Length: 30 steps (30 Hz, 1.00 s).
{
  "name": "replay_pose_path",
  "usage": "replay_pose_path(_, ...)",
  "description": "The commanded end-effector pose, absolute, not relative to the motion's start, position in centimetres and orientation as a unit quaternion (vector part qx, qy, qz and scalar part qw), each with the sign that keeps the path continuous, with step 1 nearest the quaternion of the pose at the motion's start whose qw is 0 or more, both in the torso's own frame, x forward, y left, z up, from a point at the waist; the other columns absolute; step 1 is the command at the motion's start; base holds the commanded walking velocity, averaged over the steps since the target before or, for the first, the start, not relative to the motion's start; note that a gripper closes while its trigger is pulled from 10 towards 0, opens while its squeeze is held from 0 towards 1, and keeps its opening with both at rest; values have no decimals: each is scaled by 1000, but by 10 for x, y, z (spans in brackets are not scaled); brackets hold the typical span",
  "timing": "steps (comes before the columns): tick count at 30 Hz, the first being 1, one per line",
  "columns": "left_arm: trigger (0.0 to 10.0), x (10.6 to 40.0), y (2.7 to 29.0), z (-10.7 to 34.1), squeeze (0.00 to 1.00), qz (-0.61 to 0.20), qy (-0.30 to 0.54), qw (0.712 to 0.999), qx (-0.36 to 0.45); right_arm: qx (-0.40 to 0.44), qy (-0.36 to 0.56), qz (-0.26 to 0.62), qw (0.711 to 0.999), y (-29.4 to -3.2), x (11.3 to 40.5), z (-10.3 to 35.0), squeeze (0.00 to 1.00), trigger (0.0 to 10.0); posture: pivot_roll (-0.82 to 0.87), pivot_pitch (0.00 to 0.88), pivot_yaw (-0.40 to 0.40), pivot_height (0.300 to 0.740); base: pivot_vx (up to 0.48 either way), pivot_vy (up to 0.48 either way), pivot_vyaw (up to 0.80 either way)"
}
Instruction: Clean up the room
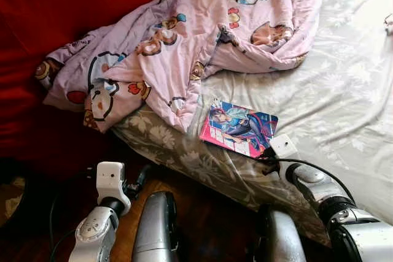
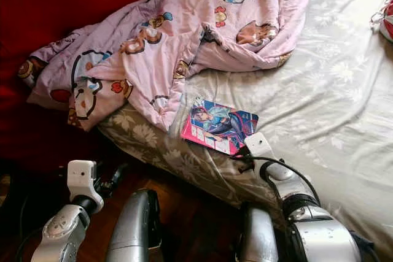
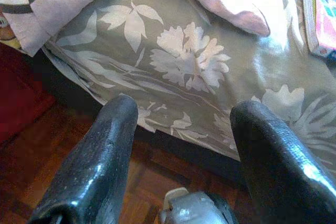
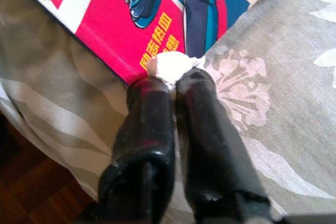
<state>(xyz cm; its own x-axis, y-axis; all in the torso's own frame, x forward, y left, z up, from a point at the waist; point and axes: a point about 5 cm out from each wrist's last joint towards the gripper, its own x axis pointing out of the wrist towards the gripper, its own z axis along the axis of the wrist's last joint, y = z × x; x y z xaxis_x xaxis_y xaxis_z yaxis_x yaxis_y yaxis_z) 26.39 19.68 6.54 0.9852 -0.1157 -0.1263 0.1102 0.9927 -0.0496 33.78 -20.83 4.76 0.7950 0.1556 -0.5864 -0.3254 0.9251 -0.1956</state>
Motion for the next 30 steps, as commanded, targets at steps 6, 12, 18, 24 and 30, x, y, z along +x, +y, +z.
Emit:
replay_pose_path(6, 10000, 265, 201, 59, 0, -50, 75, 996, -16, -95, 305, 88, 944, -214, 328, 35, 0, 0, 222, 200, 29, 576, 0, 0, 0)
replay_pose_path(12, 10000, 269, 203, 60, 0, -44, 68, 997, -17, -35, 258, 49, 964, -216, 331, 41, 0, 0, 207, 179, 20, 576, 0, 0, 0)
replay_pose_path(18, 10000, 272, 203, 58, 0, -49, 72, 996, -18, -8, 229, 75, 970, -202, 320, 30, 0, 0, 158, 162, 23, 576, 0, 0, 0)
replay_pose_path(24, 10000, 274, 197, 53, 0, -63, 78, 995, -21, 58, 174, 82, 980, -190, 298, 24, 0, 0, 107, 151, 22, 576, 0, 0, 0)
replay_pose_path(30, 10000, 281, 192, 54, 0, -69, 74, 995, -24, 39, 117, 118, 985, -184, 277, 42, 0, 824, 77, 137, 20, 576, 0, 0, 0)
